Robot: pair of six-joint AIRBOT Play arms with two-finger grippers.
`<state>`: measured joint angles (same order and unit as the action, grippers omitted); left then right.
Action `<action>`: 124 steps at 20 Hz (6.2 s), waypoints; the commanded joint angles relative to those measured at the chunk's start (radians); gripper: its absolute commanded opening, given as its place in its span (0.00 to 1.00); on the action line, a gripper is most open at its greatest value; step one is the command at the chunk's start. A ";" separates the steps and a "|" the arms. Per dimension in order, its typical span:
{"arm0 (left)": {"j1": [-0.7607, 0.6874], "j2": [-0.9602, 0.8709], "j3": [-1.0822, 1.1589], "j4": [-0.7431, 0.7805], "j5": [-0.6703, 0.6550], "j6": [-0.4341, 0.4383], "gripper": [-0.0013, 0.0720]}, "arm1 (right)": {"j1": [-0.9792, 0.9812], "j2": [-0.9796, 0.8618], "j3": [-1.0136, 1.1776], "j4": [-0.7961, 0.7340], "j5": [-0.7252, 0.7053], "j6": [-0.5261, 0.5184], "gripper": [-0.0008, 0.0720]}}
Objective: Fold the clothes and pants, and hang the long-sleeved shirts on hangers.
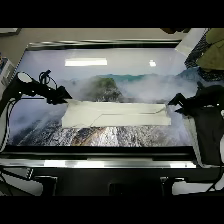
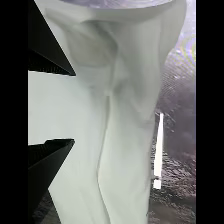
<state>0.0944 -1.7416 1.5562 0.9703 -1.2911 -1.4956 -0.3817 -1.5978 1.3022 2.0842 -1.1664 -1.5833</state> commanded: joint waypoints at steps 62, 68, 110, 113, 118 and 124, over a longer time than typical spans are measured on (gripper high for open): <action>-0.130 0.234 0.351 0.403 -0.362 -0.370 0.04 | 0.784 0.148 0.285 -0.135 0.046 0.543 0.06; -0.053 0.257 0.343 0.403 -0.393 -0.310 0.04 | 0.950 -0.015 0.285 -0.130 0.174 0.634 0.06; -0.052 0.255 0.332 0.403 -0.395 -0.277 0.04 | 0.359 -0.195 -0.018 0.279 -0.032 -0.183 0.65; -0.052 0.255 0.332 0.403 -0.395 -0.277 0.04 | 0.388 -0.197 -0.018 0.269 -0.005 -0.169 0.55; -0.052 0.255 0.332 0.403 -0.395 -0.277 0.04 | 0.383 -0.155 0.035 0.259 -0.014 -0.119 0.06; -0.052 0.255 0.332 0.403 -0.396 -0.277 0.04 | 0.241 -0.134 0.354 0.233 -0.047 0.194 0.06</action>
<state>0.0410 -1.4857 1.8881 1.3731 -1.6863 -1.7725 -0.0753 -1.7386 1.5227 2.3260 -1.2053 -1.5429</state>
